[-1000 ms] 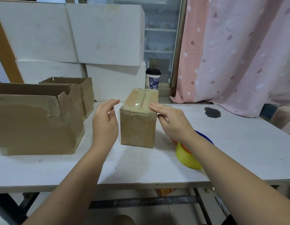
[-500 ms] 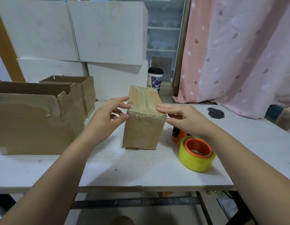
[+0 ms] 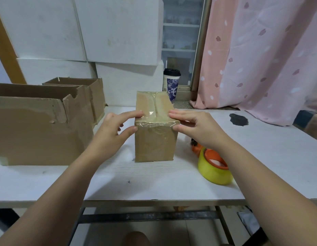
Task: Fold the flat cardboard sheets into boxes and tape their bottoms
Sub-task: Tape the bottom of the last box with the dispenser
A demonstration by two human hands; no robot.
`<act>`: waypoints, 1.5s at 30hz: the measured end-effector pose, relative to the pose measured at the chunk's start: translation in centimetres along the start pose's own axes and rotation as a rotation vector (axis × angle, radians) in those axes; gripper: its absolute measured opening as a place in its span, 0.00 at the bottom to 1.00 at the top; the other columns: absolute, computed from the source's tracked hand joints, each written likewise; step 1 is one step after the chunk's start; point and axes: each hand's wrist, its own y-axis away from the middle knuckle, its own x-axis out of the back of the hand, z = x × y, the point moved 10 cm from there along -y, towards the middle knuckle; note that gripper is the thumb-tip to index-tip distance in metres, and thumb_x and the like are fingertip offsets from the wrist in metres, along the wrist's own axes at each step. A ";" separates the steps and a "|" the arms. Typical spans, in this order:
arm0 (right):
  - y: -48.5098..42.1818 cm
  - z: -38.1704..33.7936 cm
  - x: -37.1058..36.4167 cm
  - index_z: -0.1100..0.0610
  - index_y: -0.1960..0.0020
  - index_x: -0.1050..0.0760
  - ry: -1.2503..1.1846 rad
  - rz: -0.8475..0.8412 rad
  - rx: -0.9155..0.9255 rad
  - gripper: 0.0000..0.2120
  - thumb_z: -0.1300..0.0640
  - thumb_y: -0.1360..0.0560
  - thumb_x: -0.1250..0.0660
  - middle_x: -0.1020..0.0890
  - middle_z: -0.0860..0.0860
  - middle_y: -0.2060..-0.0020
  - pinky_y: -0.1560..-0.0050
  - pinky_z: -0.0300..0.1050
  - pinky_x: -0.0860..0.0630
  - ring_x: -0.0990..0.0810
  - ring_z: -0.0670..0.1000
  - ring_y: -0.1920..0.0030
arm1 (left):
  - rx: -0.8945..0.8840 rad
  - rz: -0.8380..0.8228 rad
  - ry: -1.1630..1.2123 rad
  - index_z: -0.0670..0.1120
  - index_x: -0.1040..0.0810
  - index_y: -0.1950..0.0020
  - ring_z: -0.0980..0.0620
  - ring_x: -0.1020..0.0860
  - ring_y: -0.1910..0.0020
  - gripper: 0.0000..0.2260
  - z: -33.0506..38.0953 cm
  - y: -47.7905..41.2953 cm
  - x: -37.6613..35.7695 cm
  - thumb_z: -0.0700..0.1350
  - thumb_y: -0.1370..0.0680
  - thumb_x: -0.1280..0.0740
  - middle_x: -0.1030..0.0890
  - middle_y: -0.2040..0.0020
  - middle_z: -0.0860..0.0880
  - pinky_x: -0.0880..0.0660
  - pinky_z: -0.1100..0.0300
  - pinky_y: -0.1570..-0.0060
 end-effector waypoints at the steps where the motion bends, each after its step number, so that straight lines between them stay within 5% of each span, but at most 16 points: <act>1: 0.0 0.2 -0.1 0.51 0.38 0.21 -0.044 0.007 -0.016 0.17 0.61 0.26 0.29 0.24 0.36 0.41 0.41 0.25 0.34 0.29 0.30 0.39 | 0.004 0.010 0.020 0.65 0.27 0.41 0.62 0.34 0.55 0.18 -0.2 0.1 -0.1 0.42 0.22 0.34 0.27 0.44 0.74 0.35 0.74 0.54; 9: 0.6 0.9 -0.4 0.44 0.46 0.21 -0.271 0.123 -0.056 0.18 0.65 0.27 0.29 0.21 0.37 0.45 0.44 0.25 0.32 0.27 0.29 0.41 | 0.026 0.123 0.098 0.65 0.25 0.45 0.64 0.34 0.56 0.16 -0.7 0.6 -0.4 0.42 0.23 0.34 0.28 0.41 0.75 0.38 0.78 0.54; 17: 1.0 1.2 -0.7 0.41 0.47 0.21 -0.315 0.150 -0.062 0.17 0.63 0.27 0.29 0.21 0.35 0.45 0.36 0.35 0.30 0.28 0.34 0.36 | 0.075 0.177 0.157 0.65 0.26 0.46 0.55 0.32 0.49 0.17 -1.4 0.8 -1.3 0.42 0.23 0.34 0.27 0.40 0.72 0.36 0.75 0.52; 23: 1.3 0.9 -0.3 0.47 0.46 0.19 -0.183 0.280 -0.034 0.14 0.63 0.27 0.29 0.23 0.31 0.49 0.37 0.31 0.31 0.28 0.32 0.39 | 0.106 0.265 0.071 0.66 0.26 0.49 0.61 0.36 0.54 0.14 -1.2 0.5 -0.9 0.45 0.24 0.33 0.25 0.44 0.71 0.39 0.77 0.54; 28: 1.4 0.6 -0.4 0.49 0.43 0.19 -0.161 0.225 -0.026 0.12 0.57 0.26 0.29 0.22 0.33 0.46 0.43 0.24 0.33 0.28 0.30 0.39 | 0.124 0.163 0.088 0.66 0.26 0.45 0.64 0.37 0.52 0.13 -1.4 0.6 -1.3 0.48 0.24 0.33 0.26 0.40 0.68 0.40 0.77 0.50; 31: 1.4 0.4 -0.1 0.50 0.46 0.17 -0.210 0.207 -0.079 0.20 0.39 0.25 0.39 0.21 0.35 0.47 0.43 0.24 0.34 0.26 0.33 0.39 | 0.091 0.126 0.078 0.66 0.26 0.44 0.69 0.37 0.50 0.10 -0.4 0.4 -1.1 0.60 0.22 0.43 0.27 0.40 0.68 0.41 0.72 0.47; 33: 1.2 0.5 0.1 0.52 0.48 0.16 -0.232 0.225 -0.131 0.29 0.34 0.28 0.46 0.20 0.34 0.52 0.40 0.31 0.32 0.24 0.36 0.40 | 0.062 0.160 0.027 0.63 0.24 0.47 0.74 0.38 0.50 0.20 0.4 -0.1 -0.5 0.64 0.23 0.55 0.26 0.43 0.66 0.40 0.64 0.43; 35: 0.9 0.8 0.2 0.56 0.50 0.16 -0.206 0.238 -0.182 0.29 0.35 0.26 0.44 0.19 0.33 0.57 0.46 0.30 0.30 0.23 0.31 0.48 | 0.120 0.167 -0.011 0.65 0.23 0.52 0.70 0.35 0.47 0.23 0.4 -0.9 -0.1 0.67 0.24 0.57 0.23 0.46 0.65 0.40 0.51 0.38; 38: 0.7 1.0 0.3 0.54 0.53 0.15 -0.169 0.247 -0.195 0.14 0.45 0.25 0.32 0.18 0.32 0.56 0.55 0.31 0.28 0.23 0.30 0.58 | 0.157 0.157 -0.067 0.68 0.23 0.58 0.58 0.35 0.47 0.14 0.5 -1.5 0.2 0.71 0.30 0.45 0.22 0.50 0.67 0.40 0.43 0.37; 41: 0.8 1.0 0.2 0.49 0.48 0.17 -0.179 0.213 -0.177 0.10 0.51 0.28 0.27 0.18 0.39 0.46 0.42 0.33 0.28 0.23 0.36 0.45 | 0.112 0.145 -0.058 0.70 0.24 0.57 0.60 0.37 0.51 0.07 0.5 -1.3 0.2 0.65 0.32 0.40 0.24 0.51 0.70 0.39 0.44 0.37; 45: 0.8 1.0 0.2 0.50 0.44 0.18 -0.137 0.203 -0.150 0.13 0.55 0.29 0.26 0.19 0.40 0.43 0.45 0.22 0.33 0.25 0.33 0.43 | 0.036 0.150 -0.024 0.67 0.23 0.51 0.58 0.35 0.49 0.08 0.5 -1.0 0.2 0.59 0.29 0.36 0.22 0.45 0.65 0.41 0.66 0.42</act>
